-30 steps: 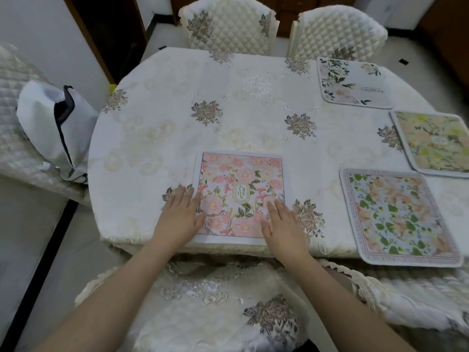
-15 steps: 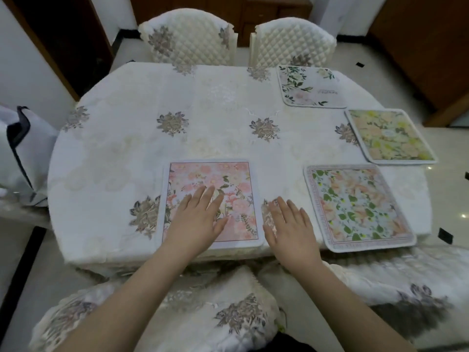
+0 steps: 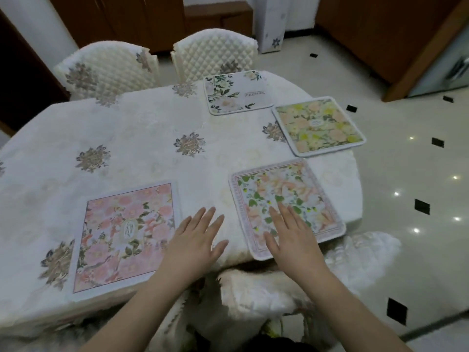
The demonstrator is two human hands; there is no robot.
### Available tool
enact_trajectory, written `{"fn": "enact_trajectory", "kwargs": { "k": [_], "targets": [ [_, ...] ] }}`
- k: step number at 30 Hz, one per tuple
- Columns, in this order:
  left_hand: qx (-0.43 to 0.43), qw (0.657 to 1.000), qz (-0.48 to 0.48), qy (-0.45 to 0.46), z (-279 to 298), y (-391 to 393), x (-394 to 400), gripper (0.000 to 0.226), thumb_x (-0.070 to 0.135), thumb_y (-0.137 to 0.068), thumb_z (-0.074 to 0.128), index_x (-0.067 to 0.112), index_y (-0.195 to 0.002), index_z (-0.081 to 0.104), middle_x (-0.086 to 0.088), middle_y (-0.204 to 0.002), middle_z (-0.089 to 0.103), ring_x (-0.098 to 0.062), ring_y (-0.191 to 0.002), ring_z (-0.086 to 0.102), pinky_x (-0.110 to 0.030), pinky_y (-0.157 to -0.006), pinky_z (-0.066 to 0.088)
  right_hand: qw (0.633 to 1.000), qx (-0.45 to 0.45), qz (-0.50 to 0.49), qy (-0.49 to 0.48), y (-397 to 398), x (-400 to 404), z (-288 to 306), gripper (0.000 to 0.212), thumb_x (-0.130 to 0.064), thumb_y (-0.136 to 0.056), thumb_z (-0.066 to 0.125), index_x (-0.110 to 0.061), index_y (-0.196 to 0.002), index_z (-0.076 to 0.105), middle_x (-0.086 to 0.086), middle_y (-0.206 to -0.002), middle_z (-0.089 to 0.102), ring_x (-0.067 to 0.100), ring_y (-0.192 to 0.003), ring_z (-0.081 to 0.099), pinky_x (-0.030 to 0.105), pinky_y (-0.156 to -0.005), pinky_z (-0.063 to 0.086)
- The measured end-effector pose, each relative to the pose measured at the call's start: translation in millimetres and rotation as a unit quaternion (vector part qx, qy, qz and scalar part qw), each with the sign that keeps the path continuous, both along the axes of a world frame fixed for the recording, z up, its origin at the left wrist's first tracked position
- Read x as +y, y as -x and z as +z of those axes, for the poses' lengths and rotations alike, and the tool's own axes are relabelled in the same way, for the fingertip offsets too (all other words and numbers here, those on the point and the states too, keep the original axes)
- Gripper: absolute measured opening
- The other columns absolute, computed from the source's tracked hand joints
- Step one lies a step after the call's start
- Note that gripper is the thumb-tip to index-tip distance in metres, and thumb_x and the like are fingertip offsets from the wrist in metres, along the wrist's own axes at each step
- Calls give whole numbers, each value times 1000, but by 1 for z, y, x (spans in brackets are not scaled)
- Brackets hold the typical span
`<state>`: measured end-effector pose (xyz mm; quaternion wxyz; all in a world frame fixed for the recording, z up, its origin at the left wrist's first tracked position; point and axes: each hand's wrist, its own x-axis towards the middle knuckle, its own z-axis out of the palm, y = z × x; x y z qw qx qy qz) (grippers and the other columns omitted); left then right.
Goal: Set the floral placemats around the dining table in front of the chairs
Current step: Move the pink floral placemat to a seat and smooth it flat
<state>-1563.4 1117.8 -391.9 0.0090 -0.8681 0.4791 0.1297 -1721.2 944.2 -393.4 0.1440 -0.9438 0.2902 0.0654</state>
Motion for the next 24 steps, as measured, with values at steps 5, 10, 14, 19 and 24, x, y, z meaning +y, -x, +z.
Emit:
{"fn": "enact_trajectory", "kwargs": {
  "k": [5,10,14,19,24],
  "targets": [
    [-1,1000,-9,1,3,32,-52,106,76,-68,-31,33,-158,2,6,-167,-3,-15,-153,-6,-35,-121,-4,999,-2,-17,-30,32,-51,2,64,-53,-100,20,-24,-156,10,-2,-165,1,18,-151,0,42,-121,12],
    [-7,1000,-22,-1,2,49,-78,87,69,-82,-11,32,-158,6,5,-167,3,-16,-154,0,-31,-115,-8,999,-14,-25,-43,45,-78,5,63,-50,-101,27,-25,-156,9,-3,-165,1,17,-151,-1,41,-122,10],
    [-6,1000,-23,6,-6,48,-85,78,63,-90,3,29,-157,19,2,-165,16,-19,-153,12,-33,-116,-1,998,-17,-33,-41,44,-86,4,71,-60,-94,14,-26,-156,11,-4,-164,2,18,-151,1,40,-121,11],
    [17,999,-42,11,-11,34,-100,87,64,-79,-14,31,-158,-1,4,-167,-3,-16,-153,-4,-33,-119,-6,998,-16,-48,-28,41,-88,7,64,-49,-102,30,-25,-156,7,-5,-164,2,17,-151,1,36,-120,8],
    [26,998,-47,22,-14,29,-126,90,69,-78,-12,30,-158,0,4,-166,-8,-17,-153,-7,-39,-122,-2,998,4,-53,15,47,-97,11,72,-56,-93,12,-22,-156,5,-3,-164,5,16,-150,2,33,-120,7]
  ]
}}
